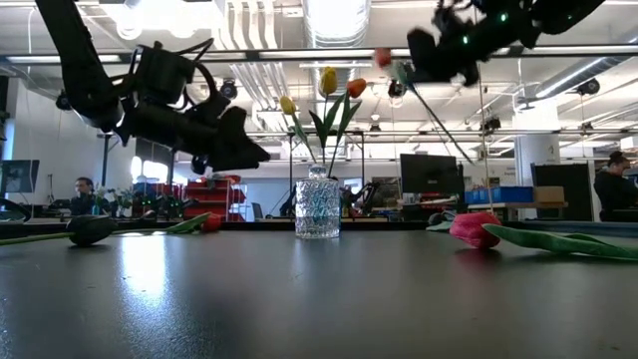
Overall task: Sort flowers into vase by color
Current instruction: Put the orange tulip into the blue vase
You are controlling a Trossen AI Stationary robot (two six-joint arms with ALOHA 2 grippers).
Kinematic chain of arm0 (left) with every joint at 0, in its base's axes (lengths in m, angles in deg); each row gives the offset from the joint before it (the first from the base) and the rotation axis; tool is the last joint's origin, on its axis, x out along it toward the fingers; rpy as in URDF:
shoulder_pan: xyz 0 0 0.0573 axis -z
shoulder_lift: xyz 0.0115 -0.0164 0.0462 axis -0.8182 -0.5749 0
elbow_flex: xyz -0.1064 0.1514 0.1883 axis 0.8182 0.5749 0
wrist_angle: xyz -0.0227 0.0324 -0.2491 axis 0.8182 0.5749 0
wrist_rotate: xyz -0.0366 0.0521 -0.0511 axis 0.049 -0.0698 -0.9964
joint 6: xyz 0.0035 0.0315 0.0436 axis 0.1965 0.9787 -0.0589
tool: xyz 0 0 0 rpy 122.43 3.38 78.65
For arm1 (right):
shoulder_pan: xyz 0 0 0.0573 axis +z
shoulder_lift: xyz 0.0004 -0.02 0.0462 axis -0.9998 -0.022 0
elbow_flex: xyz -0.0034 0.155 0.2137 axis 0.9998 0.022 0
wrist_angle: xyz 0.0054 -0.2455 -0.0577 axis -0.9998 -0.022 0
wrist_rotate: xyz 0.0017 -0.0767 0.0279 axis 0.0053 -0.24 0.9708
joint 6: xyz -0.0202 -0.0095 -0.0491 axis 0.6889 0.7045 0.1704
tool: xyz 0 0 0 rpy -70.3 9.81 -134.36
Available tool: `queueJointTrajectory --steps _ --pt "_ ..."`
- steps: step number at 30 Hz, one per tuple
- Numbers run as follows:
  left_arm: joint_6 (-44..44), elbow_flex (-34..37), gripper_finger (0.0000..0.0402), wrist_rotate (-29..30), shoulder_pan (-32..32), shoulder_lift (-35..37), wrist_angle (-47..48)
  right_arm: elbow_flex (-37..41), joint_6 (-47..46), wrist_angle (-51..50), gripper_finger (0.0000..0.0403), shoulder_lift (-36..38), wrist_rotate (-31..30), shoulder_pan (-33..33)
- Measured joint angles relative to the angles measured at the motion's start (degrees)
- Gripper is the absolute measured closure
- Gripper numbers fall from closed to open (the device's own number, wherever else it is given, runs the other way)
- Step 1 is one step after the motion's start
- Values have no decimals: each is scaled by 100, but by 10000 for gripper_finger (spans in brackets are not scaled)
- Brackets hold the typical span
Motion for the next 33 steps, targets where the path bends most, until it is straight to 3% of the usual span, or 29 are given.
queueJointTrajectory --steps 6,10,15,20,25,29,33 --pt "2 0 222 -484 0 4 -146 -788 1971 500 390 -90 526 -93" --pt "2 0 242 -513 0 4 -148 -1358 2351 488 390 -452 1752 -617" --pt "2 0 262 -518 0 4 -185 -1986 2006 595 390 -1249 3372 -1632" --pt "24 0 279 -518 0 4 -184 -2467 1805 1412 390 -2137 4102 -2271" --pt "75 0 286 -520 0 4 -451 -2801 649 2741 391 -2910 4997 -2618" --pt "150 -13 287 -646 -174 41 -953 -2892 110 3591 391 -3373 5313 -2607" --pt "-140 -224 287 -1509 -637 107 -1017 -2953 -513 4549 391 -3765 5398 -2602"
